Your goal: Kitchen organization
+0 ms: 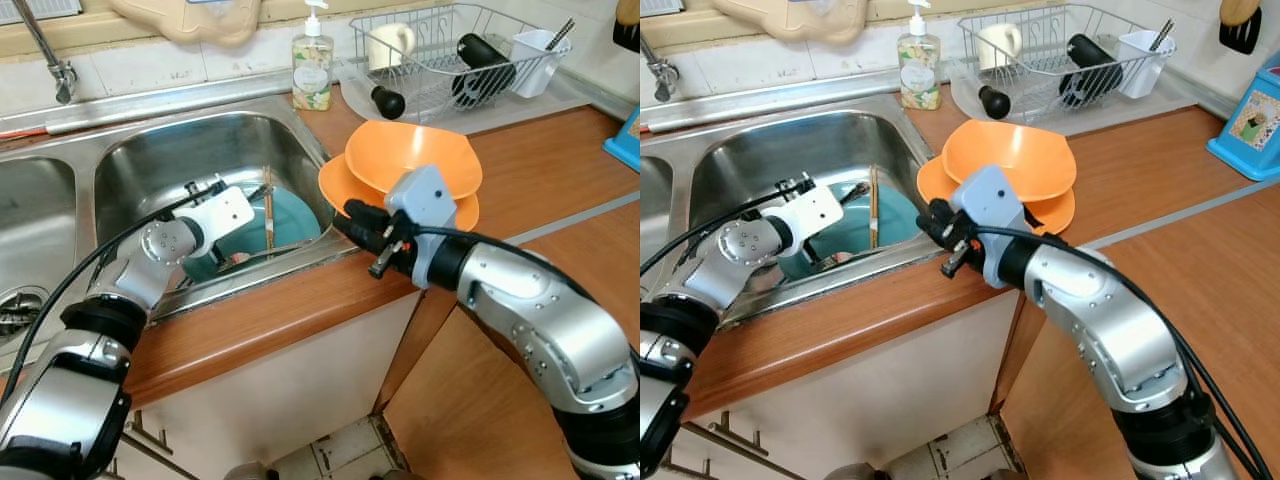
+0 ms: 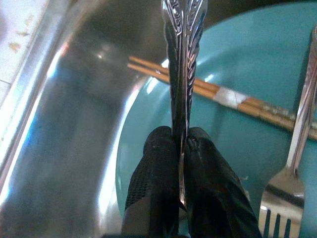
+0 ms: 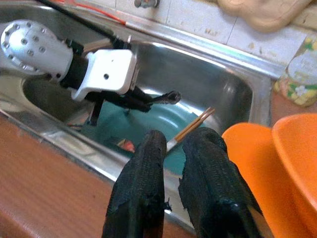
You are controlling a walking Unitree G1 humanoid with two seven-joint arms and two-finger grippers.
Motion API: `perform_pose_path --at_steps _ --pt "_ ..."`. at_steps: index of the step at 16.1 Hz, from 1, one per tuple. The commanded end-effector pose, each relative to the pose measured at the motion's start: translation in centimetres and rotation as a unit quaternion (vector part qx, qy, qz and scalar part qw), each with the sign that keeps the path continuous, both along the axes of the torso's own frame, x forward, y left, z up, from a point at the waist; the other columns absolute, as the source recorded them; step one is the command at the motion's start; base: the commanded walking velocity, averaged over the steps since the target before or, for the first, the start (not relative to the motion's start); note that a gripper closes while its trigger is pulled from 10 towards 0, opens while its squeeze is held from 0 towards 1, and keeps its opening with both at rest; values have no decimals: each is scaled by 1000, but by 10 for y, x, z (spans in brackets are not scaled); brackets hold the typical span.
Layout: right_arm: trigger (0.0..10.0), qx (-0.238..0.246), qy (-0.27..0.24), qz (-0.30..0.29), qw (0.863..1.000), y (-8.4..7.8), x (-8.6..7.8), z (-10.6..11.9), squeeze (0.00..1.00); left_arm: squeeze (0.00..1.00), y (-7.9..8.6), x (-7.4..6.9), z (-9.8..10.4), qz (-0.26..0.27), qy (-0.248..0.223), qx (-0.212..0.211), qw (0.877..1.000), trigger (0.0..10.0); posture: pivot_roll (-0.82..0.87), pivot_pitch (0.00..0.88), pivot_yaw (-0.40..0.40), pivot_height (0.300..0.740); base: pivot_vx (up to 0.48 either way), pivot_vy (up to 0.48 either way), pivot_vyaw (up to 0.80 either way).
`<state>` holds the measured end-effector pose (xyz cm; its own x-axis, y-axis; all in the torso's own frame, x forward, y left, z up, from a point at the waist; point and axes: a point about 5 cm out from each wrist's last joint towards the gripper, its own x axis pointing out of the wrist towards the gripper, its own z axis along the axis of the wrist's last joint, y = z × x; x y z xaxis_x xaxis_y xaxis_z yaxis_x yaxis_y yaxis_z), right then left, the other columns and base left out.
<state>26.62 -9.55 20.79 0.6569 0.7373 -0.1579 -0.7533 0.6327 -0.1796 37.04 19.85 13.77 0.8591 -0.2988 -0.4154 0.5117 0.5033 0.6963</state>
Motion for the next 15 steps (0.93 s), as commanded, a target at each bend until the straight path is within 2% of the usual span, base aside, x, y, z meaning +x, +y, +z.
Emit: perform_pose_path --at_steps 1,4,11,12,13,14,15 --pt "10000 -21 15 -14 1000 -2 -1 -9 0 0 0 1 -3 -7 27 19 999 10000 -145 0 36 740 0 0 0" --pt "10000 -31 24 -25 999 -3 1 -16 0 0 -1 -1 -16 -14 63 25 998 10000 -152 0 39 740 0 0 0" --pt "10000 -38 24 -25 999 -2 -1 -17 0 0 0 -4 -24 -18 92 24 995 10000 -154 0 38 740 0 0 0" --pt "10000 -39 23 -25 999 -2 -1 -17 0 161 0 -5 -24 -18 93 22 995 10000 -154 0 38 740 0 0 0" --pt "10000 -40 23 -26 999 -3 -1 -18 0 596 1 -5 -24 -18 94 21 995 10000 -154 0 38 740 0 0 0" --pt "10000 -41 23 -27 999 -3 -1 -18 0 831 1 -5 -24 -19 96 19 995 10000 -154 0 38 740 0 0 0" --pt "10000 -41 22 -27 999 -3 -1 -18 0 851 1 -5 -24 -19 97 18 995 10000 -154 0 38 740 0 0 0"
